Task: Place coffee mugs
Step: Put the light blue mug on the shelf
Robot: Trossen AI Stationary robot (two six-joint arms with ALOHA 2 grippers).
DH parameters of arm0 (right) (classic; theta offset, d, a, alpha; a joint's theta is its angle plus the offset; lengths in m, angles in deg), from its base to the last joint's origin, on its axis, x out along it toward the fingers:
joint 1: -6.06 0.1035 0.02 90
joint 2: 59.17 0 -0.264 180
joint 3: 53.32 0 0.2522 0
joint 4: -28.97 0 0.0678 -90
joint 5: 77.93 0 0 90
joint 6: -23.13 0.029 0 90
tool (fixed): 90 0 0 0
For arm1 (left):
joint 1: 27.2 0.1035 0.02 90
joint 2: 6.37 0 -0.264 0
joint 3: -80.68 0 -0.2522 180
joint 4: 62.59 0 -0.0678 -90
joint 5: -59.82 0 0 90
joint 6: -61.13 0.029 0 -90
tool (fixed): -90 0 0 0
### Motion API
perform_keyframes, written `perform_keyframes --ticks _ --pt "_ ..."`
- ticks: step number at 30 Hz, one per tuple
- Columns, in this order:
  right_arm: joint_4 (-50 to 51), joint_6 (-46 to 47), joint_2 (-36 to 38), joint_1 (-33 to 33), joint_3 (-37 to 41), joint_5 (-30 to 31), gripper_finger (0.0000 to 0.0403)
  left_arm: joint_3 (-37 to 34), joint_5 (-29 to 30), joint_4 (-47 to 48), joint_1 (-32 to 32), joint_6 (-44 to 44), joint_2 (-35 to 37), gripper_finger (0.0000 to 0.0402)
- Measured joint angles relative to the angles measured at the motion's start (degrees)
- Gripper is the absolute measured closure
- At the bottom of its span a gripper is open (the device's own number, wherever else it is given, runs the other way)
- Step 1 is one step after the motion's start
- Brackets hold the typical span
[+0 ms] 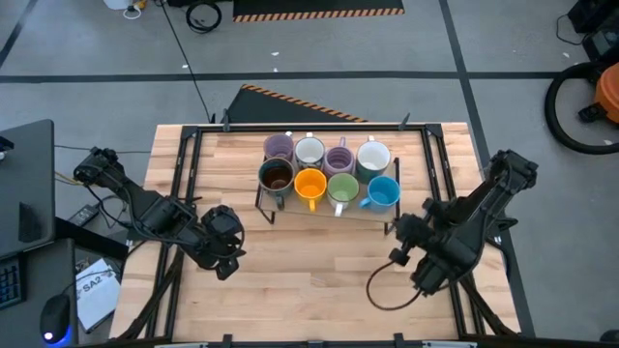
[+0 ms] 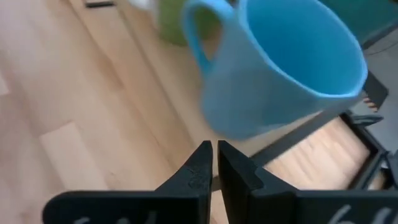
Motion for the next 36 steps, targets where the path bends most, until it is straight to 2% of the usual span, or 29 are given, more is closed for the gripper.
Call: perform_keyframes --ticks 8,18,30,36 --pt "0.31 -3.4 6.35 -3.0 4.63 3.01 0.0396 0.01 0.09 -0.22 0.0 -0.18 0.0 0.0239" --pt "0.25 -8.66 12.87 -7.94 8.19 5.29 0.0392 0.01 0.11 -0.27 0.0 -0.57 0.0 0.0239" --pt "0.22 -20.88 16.56 -12.71 8.56 5.84 0.0392 0.01 0.11 -0.28 0.0 -1.53 0.0 0.0239" --pt "0.08 -26.13 17.64 -14.7 8.56 8.65 0.0392 0.01 0.86 -0.32 0.0 -1.62 0.0 0.0239"
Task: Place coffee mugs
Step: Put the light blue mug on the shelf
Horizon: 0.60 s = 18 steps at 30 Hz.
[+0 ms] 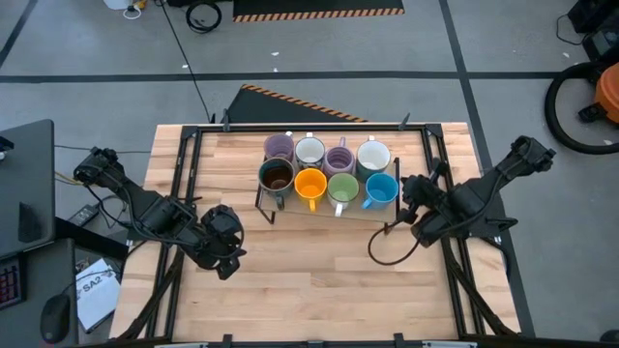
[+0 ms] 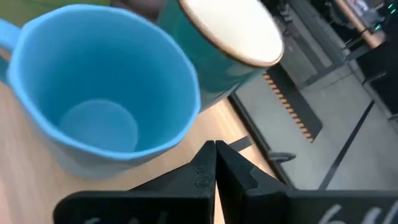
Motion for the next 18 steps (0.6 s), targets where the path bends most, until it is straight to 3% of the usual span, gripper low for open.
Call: perform_keyframes --ticks 10,18 --pt "-4.77 -7.23 2.02 -0.5 0.17 0.52 0.0392 0.0 0.51 0.0 0.07 -0.28 0.0 0.0239" --pt "-11.55 -9.69 5.15 -1.87 4.56 -0.09 0.0395 0.0 0.74 0.0 0.07 -0.24 0.0 0.0239"
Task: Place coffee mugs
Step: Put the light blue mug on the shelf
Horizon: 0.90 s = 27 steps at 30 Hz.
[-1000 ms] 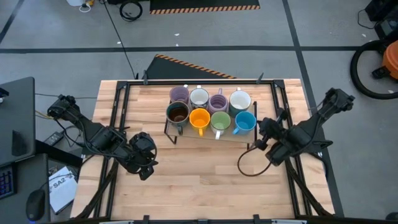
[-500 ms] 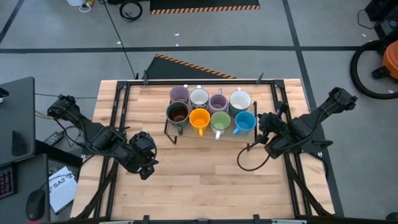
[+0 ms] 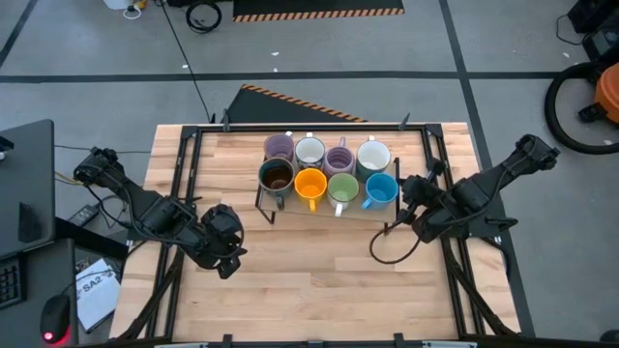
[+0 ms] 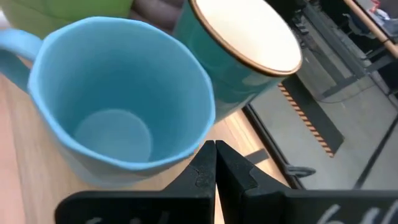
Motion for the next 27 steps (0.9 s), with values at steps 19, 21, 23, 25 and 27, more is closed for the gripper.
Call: perform_keyframes --ticks 19,21,23,25,27 --pt "-9.22 -13.65 1.98 -2.45 1.06 -1.34 0.0396 0.0 1.44 0.02 0.0 -0.09 -0.02 0.0239" --pt "-9.84 -14.06 1.98 -2.45 1.06 -1.34 0.0396 -0.01 1.74 0.01 0.0 -0.05 -0.02 0.0239" --pt "-10.28 -14.18 1.98 -2.45 1.06 -1.34 0.0396 0.0 1.95 0.01 0.0 -0.02 -0.02 0.0239" --pt "-10.6 -14.22 1.98 -2.43 1.06 -1.32 0.0396 0.0 1.97 0.02 0.0 -0.02 -0.02 0.0239" --pt "-10.58 -14.68 1.98 -2.43 1.0 -1.47 0.0396 0.0 1.97 0.02 0.0 -0.02 -0.02 0.0239"
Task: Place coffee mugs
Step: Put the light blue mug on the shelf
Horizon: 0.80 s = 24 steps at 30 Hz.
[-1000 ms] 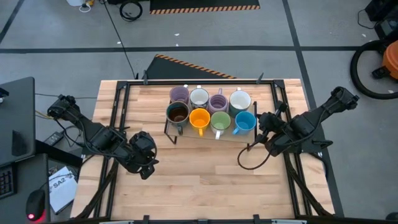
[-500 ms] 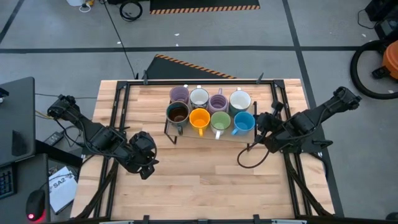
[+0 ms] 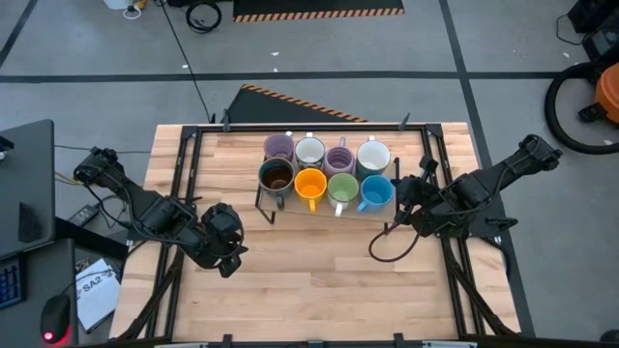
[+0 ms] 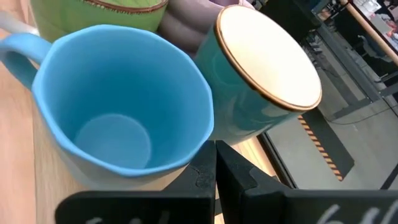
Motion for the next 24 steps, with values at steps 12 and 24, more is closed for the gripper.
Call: perform_keyframes --ticks 12,24 --pt "15.26 1.75 -7.75 -0.02 -18.42 -6.7 0.0396 0.0 -1.03 0.0 -0.02 -1.4 0.0 0.0239" --pt "9.81 -20.41 -27.4 -0.57 -33.86 -22.54 0.0395 0.0 -1.05 0.0 0.0 -1.05 0.0 0.0239"
